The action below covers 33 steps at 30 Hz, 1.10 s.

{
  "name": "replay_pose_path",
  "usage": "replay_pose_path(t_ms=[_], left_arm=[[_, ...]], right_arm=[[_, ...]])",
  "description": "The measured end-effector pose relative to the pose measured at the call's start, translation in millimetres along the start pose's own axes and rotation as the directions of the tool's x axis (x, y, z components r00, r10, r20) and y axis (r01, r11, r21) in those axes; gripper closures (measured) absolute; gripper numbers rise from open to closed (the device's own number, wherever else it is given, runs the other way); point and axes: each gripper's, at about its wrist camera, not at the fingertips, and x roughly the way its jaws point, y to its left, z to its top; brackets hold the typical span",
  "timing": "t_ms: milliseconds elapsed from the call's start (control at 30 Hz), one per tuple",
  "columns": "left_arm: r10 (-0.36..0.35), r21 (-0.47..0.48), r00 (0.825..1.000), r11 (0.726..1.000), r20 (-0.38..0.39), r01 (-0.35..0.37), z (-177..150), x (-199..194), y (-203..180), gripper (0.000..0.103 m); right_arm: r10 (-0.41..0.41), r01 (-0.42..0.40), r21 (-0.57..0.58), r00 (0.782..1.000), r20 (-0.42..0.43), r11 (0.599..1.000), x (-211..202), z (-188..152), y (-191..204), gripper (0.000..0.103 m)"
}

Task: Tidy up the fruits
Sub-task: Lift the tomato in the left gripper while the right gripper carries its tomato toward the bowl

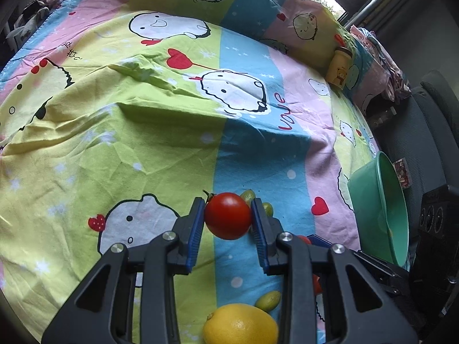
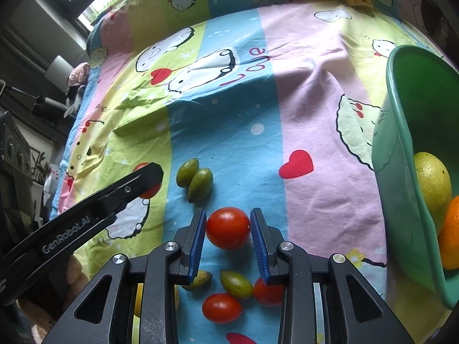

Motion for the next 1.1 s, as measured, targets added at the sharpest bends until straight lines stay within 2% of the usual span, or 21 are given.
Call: replay_pose_path(t_ms=[333,433,667,1100], left_arm=[[0.019,-0.016,1.0,1.0,-0.007,-0.019,-6.3,-3.1,4.7,0.071],[0.014,-0.016,1.0,1.0,-0.012,-0.014,-6.8,-3.1,4.9,0.071],[0.013,-0.015,1.0,1.0,-0.01,-0.013,-7.2,-3.7,4.3,0.071],[-0.012,-0.011,1.0,1.0,0.003,0.012,-9.2,-9.7,-0.5,0.071]], right_arm=[[-0.02,0.02,-0.014,1.0,-0.006,1.0,1.6,-1.5,0.0,0.07],[-0.009,0.009,-0.016,1.0,-0.03,1.0,5.5,-2.4,-0.3,0.07],[-0.06,0.058,-0.052,0.998,-0.037,0.997,10.8,-4.0,8.0,0.07],[-0.036,0.036,-0.031,0.999,-0.009,0.999,2.7,-3.5,2.8,0.07]])
